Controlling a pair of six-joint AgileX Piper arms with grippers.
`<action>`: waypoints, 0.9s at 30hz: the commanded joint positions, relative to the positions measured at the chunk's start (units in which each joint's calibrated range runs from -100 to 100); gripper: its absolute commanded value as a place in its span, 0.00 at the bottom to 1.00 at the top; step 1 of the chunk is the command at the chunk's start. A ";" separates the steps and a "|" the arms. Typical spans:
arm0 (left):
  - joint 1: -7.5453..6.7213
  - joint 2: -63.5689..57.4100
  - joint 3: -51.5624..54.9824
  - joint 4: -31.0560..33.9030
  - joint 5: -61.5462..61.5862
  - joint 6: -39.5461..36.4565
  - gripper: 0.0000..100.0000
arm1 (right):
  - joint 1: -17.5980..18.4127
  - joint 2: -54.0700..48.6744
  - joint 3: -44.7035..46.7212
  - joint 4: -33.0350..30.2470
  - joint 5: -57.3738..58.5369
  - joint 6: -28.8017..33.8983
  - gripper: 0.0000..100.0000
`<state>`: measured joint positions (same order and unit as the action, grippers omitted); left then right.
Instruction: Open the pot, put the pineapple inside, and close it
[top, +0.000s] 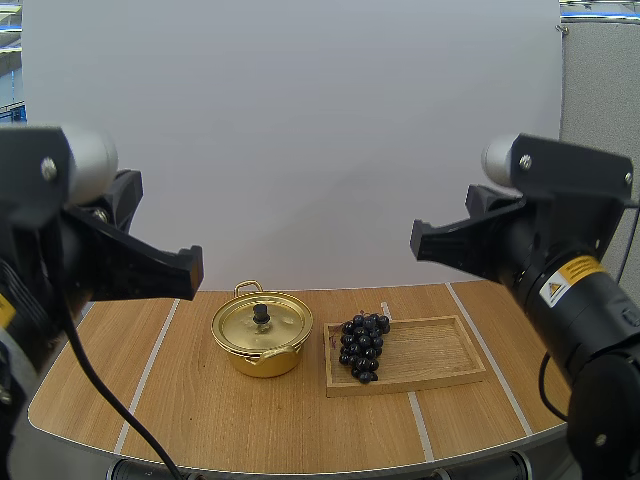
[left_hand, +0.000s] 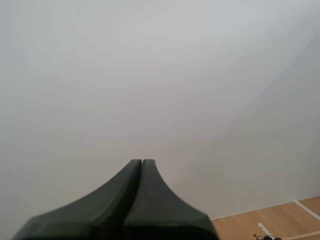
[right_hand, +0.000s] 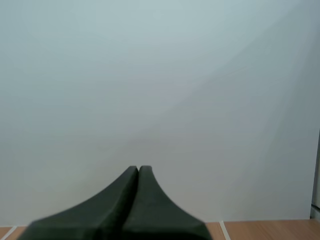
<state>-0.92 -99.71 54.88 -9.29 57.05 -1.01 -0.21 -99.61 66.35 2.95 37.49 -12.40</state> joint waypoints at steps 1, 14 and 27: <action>0.12 -0.29 3.37 -2.36 -6.39 -1.55 0.00 | -0.28 -0.39 3.43 -0.13 -7.42 0.13 0.00; 0.12 -0.29 30.95 -2.68 -52.56 -2.33 0.00 | -0.28 -0.39 19.40 -1.08 -28.22 -0.64 0.00; 0.12 -0.29 45.12 -2.84 -55.80 -4.12 0.00 | -0.28 -0.39 32.05 -1.08 -28.22 -0.64 0.00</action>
<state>-0.92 -99.83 99.68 -10.90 -1.93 -4.15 -0.29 -99.61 96.06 2.29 10.45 -12.77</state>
